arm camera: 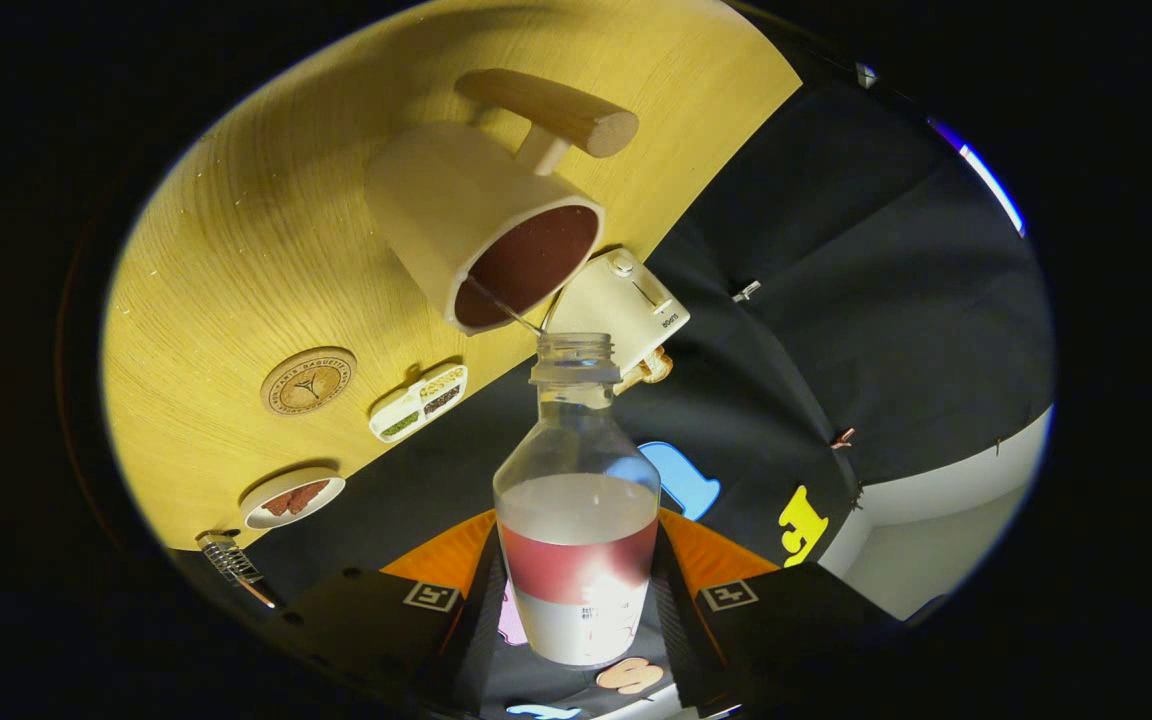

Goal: Take the bottle from table, then pour the juice into the cup, finally place the bottle on the coaster

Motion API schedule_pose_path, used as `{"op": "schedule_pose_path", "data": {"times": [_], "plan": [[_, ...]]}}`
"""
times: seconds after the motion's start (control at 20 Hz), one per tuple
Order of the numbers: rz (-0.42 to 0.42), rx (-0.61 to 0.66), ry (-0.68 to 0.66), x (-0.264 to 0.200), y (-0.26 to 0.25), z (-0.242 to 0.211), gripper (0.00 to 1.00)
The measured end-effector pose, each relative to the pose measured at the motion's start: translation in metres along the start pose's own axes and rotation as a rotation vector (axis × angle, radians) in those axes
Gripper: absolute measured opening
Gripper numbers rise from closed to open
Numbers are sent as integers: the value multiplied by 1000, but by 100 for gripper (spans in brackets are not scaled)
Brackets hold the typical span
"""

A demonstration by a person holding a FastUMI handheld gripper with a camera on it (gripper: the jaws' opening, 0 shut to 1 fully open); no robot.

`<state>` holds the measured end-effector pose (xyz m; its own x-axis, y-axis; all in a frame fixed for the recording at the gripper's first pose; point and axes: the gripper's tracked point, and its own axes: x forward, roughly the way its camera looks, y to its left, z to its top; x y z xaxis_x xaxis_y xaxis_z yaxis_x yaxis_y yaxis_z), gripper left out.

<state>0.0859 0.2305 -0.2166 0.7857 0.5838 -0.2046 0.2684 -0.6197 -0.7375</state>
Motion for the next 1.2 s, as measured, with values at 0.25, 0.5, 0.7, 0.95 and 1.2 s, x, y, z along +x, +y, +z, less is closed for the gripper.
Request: {"op": "schedule_pose_path", "data": {"times": [0.25, 0.5, 0.7, 0.95, 1.2], "plan": [[9, 12, 8, 1, 0, -3, 72], [12, 20, 3, 1, 2, -1, 72], [21, 39, 1, 1, 4, -2, 72], [30, 105, 10, 1, 9, -5, 72], [76, 271, 42, -3, 22, -5, 72]]}}
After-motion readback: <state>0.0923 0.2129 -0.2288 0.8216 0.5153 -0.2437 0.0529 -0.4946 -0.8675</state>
